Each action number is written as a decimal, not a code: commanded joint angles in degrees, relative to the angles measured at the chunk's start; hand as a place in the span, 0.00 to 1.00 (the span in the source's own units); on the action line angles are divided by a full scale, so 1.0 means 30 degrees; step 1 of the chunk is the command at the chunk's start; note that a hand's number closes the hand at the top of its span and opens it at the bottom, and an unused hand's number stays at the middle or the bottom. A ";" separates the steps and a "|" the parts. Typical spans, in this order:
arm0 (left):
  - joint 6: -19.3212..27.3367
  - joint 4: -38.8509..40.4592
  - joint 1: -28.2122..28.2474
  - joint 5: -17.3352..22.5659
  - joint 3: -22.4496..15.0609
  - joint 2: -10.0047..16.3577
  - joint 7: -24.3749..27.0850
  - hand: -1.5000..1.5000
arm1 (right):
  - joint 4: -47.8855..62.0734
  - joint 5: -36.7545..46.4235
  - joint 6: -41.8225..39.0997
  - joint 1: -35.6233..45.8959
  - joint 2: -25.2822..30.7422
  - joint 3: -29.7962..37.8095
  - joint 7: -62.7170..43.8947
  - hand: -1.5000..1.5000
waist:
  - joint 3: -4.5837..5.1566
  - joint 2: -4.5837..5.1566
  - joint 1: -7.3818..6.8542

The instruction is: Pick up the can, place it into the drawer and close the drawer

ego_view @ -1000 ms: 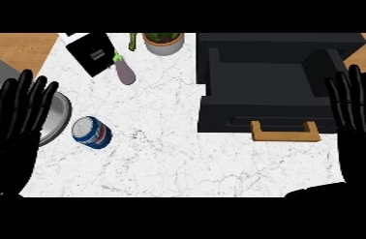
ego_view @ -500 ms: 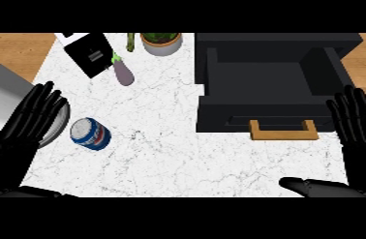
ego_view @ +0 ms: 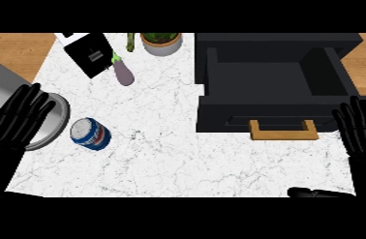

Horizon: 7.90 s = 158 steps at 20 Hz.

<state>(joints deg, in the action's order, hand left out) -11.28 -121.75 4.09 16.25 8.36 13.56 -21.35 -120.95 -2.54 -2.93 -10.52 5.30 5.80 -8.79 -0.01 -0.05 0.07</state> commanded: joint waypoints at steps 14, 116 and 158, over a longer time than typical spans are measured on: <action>-0.1631 0.5492 -0.1199 -0.1462 0.1442 -0.0619 0.3148 0.00 | 0.0037 -0.0763 -0.1593 -0.1300 -0.0213 0.1705 0.0967 0.00 | 0.0005 0.0007 0.0035; 0.2749 2.2898 -0.7023 -0.3337 0.2249 -0.2344 1.4958 1.00 | -0.0873 -0.1332 -0.3490 -0.2176 -0.1516 0.3329 0.1656 0.00 | -0.0010 -0.0039 -0.0068; 1.3312 2.1286 -2.4114 -0.3789 -0.6538 -0.4521 0.1376 1.00 | -0.1765 -0.1733 -0.3406 -0.1876 -0.1059 0.3773 0.0562 0.00 | -0.0012 0.0096 0.0623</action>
<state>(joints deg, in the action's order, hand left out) 25.94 -65.19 -60.71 2.42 -10.83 0.01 -17.45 -125.79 -7.38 -12.57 -16.15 1.70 16.83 -6.84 -0.04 0.12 1.34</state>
